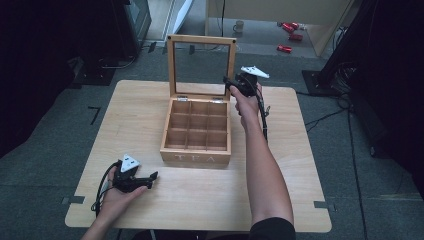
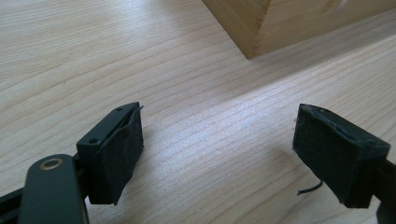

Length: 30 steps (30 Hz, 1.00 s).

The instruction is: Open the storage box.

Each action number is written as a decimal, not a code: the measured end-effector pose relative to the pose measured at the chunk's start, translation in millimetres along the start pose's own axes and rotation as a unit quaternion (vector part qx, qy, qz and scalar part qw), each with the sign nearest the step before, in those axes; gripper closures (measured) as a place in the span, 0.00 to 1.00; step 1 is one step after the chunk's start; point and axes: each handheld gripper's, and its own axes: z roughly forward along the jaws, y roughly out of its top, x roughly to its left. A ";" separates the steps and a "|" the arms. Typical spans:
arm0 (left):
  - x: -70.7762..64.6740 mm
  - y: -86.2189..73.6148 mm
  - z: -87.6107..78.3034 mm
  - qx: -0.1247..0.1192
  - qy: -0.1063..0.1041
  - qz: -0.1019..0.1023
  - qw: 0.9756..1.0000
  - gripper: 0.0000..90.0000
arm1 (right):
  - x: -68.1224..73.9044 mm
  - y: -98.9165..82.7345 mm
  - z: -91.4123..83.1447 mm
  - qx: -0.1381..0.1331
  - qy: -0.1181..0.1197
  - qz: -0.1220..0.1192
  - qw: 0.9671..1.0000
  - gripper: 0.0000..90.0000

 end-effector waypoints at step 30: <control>-6.0 0.1 1.4 0.009 0.020 0.022 1.000 0.19 | -14.5 -51.2 -123.4 0.036 -0.012 -0.053 0.998 0.09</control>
